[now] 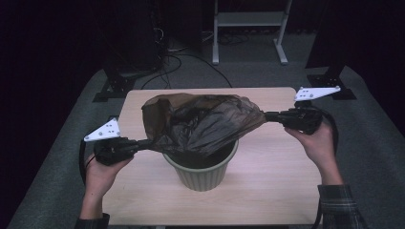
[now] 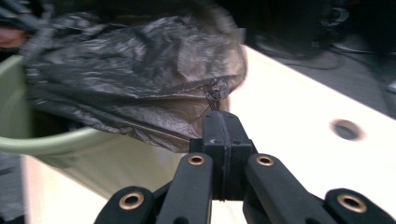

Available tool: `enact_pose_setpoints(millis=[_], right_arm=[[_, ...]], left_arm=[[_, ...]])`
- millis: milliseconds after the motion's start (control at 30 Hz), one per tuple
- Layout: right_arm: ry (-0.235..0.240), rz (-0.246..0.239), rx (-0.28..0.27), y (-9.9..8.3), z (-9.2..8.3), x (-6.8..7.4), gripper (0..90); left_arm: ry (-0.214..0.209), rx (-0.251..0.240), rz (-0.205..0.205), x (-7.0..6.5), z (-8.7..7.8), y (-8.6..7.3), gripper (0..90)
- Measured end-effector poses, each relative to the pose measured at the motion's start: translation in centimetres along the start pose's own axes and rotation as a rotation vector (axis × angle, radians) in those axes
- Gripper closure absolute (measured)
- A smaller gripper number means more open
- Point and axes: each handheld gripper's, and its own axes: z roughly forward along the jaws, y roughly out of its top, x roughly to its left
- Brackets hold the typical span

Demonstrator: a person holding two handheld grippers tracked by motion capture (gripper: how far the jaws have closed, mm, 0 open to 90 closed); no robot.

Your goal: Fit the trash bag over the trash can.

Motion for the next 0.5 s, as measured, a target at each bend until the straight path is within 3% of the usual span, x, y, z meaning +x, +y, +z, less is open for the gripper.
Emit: enact_pose_setpoints(millis=[233, 300, 333, 500], right_arm=[[-0.041, 0.02, 0.004, -1.3, -0.8, -0.8, 90.0], [-0.083, 0.02, 0.009, -1.4, -0.9, -1.0, 90.0], [-0.097, 0.025, 0.01, -1.5, -1.0, -1.2, 90.0], [-0.162, 0.04, 0.02, -1.8, -1.2, -1.9, 90.0]], left_arm=[[0.03, 0.019, -0.018, 0.4, -0.4, -0.9, 90.0], [0.089, 0.055, -0.013, 0.4, -0.6, -0.9, 90.0], [0.077, 0.046, -0.02, 0.6, -0.8, -1.1, 90.0], [0.094, 0.051, -0.031, 0.9, -1.0, -1.7, 90.0]])
